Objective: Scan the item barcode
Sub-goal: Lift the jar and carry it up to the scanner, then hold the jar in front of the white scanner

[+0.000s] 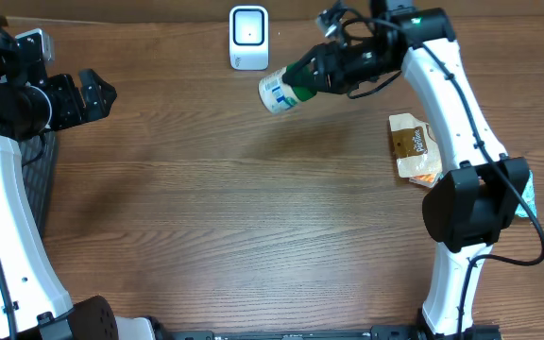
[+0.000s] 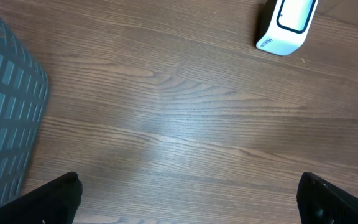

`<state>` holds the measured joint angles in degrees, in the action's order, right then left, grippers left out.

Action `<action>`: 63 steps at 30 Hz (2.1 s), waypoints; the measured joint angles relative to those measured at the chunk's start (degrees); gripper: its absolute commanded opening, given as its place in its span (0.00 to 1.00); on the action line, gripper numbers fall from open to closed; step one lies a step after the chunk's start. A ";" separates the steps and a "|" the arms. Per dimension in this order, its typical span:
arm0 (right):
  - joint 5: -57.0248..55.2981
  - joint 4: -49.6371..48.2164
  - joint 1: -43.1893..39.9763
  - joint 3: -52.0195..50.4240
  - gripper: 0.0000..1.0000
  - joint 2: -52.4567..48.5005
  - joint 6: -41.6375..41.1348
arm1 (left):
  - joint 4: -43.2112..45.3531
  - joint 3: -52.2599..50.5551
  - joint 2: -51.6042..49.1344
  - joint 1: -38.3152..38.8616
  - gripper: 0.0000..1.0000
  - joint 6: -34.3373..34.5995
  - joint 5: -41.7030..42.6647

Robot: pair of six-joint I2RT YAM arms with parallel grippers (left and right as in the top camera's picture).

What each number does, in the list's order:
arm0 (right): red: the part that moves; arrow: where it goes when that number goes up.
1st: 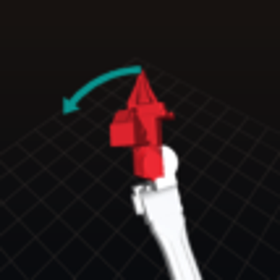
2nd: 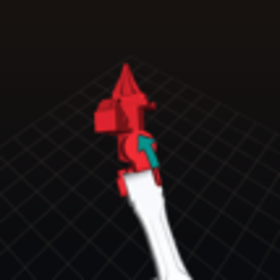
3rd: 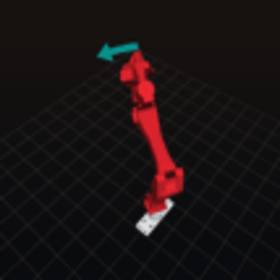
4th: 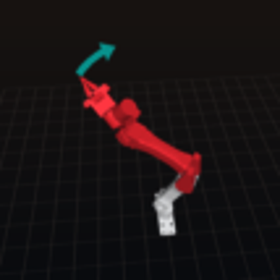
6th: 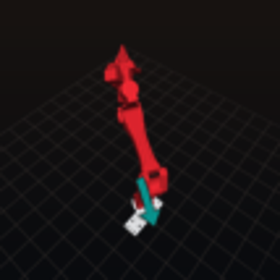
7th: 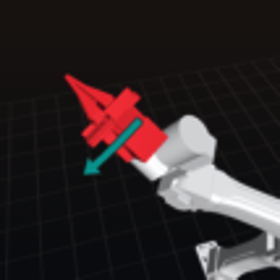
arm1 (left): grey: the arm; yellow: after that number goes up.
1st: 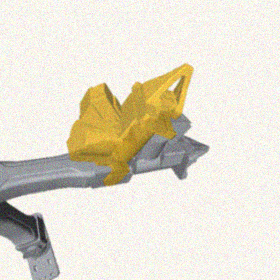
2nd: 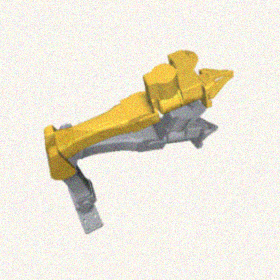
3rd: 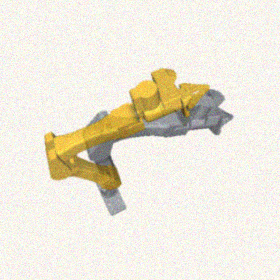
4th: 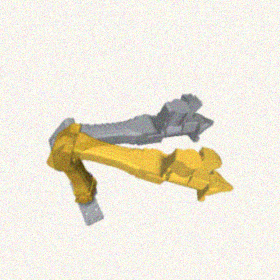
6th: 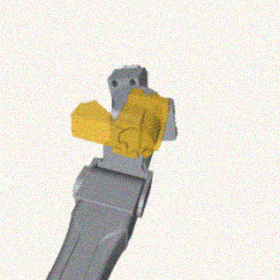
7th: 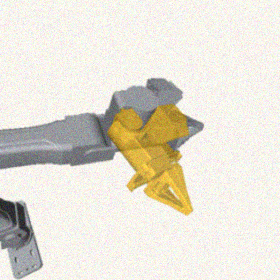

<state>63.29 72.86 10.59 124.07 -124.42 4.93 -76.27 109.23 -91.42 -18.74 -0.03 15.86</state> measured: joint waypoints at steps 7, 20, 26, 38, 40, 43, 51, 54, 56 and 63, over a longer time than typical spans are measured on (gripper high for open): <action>17.55 -3.02 -2.51 0.00 0.35 0.00 0.81 | 0.00 0.00 0.00 0.00 1.00 0.00 0.00; 13.33 -3.26 -1.86 0.02 0.35 0.00 1.07 | 0.00 0.00 0.00 0.00 0.99 0.00 0.00; -2.82 -6.34 2.97 0.00 0.35 0.00 1.05 | 0.00 0.00 0.00 0.00 0.99 0.00 0.00; -61.26 -34.07 18.43 -0.94 0.28 -1.27 -0.61 | 0.00 0.00 0.00 0.00 1.00 0.00 0.00; -66.60 -40.33 19.02 -1.01 0.22 -2.49 1.64 | 0.00 0.00 0.00 0.00 1.00 0.00 0.00; -71.41 -50.66 18.86 -1.07 0.20 -5.18 7.98 | 0.00 0.00 0.00 0.00 1.00 0.00 0.00; -76.17 -69.18 17.79 -1.18 0.20 -14.05 32.74 | -0.02 0.00 0.00 0.00 0.99 0.00 0.00; -76.72 -71.80 17.79 -1.20 0.20 -16.00 40.35 | 0.00 0.00 0.00 0.00 1.00 0.00 0.00; -77.05 -72.70 17.79 -1.20 0.20 -16.98 45.29 | 0.00 0.00 0.00 0.00 1.00 0.00 0.00; -77.68 -77.09 17.66 -1.25 0.21 -19.28 56.17 | 0.00 0.00 0.00 0.00 1.00 0.00 0.00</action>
<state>-14.39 -4.23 28.25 122.83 -143.70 61.10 -76.27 109.23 -91.42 -18.74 -0.03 15.86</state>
